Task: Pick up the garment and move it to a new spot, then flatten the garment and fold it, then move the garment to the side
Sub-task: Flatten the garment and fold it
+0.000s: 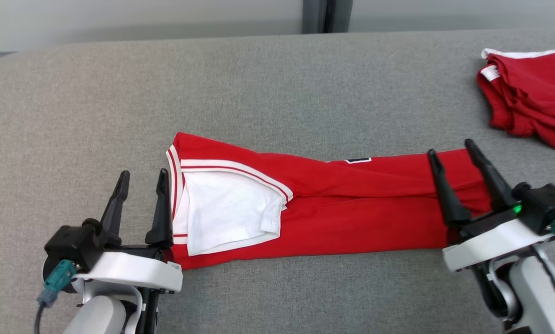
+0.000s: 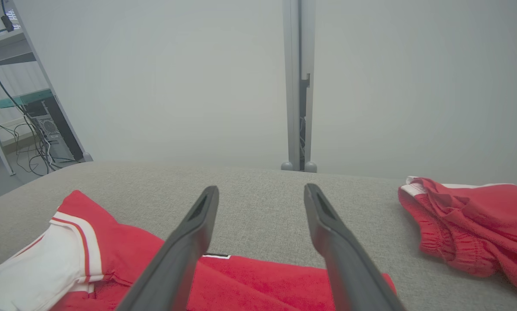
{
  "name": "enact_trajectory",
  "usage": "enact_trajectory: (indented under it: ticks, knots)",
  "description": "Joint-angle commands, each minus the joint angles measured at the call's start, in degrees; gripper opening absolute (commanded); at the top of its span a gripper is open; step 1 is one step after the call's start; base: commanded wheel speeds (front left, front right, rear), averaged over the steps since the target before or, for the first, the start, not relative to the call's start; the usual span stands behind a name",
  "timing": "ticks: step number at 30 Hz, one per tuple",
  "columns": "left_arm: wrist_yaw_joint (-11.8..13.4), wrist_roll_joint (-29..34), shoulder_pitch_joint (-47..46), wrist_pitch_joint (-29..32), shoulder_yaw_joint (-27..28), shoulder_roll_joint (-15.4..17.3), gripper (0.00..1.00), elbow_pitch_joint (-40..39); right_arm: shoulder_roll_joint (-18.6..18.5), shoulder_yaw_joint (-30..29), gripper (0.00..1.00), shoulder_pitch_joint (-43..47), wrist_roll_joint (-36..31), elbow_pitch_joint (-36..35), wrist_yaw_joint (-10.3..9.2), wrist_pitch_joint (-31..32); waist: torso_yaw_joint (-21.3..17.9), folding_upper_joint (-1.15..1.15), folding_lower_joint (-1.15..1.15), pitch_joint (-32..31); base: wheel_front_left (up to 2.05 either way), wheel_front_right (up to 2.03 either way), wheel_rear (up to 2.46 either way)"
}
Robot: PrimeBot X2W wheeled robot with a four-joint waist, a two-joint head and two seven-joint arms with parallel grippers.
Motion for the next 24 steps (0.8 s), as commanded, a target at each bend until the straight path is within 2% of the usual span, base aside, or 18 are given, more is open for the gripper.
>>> enact_trajectory:
  ticks: [1, 6, 12, 18, 24]
  knots:
    - [0.2, 1.2, -0.3, -0.3, 0.3, -0.3, 1.00, 0.4, 0.5, -0.1, 1.00, 0.8, -1.0, -0.5, 0.01, -0.3, -0.2, 0.00, 0.00, -1.0, 0.00, 0.00, 0.00]
    - [-0.5, 6.1, 2.2, -0.5, 3.3, -3.6, 1.00, 0.4, 4.9, -0.7, 1.00, 3.4, -4.2, -1.1, 0.01, -0.3, -0.6, 0.00, 0.00, -3.8, 0.00, 0.00, 0.00]
    - [-3.4, 12.1, 6.4, -0.6, 7.8, -7.2, 1.00, 0.3, 7.7, -1.5, 1.00, 7.8, -5.4, -0.5, 0.00, -0.3, -1.2, 0.00, 0.00, -7.7, 0.00, 0.00, 0.00]
    - [-7.4, 16.1, 10.2, -0.6, 11.4, -10.3, 1.00, 1.8, 7.9, -1.9, 1.00, 11.6, -4.3, 0.7, 0.01, -0.3, -1.7, 0.00, 0.00, -10.4, 0.00, 0.00, 0.00]
    - [-10.3, 19.4, 13.8, -0.5, 14.8, -12.7, 1.00, 3.0, 7.6, -2.7, 1.00, 14.9, -3.0, 2.0, 0.01, -0.3, -1.9, 0.00, 0.00, -12.8, 0.00, 0.00, 0.00]
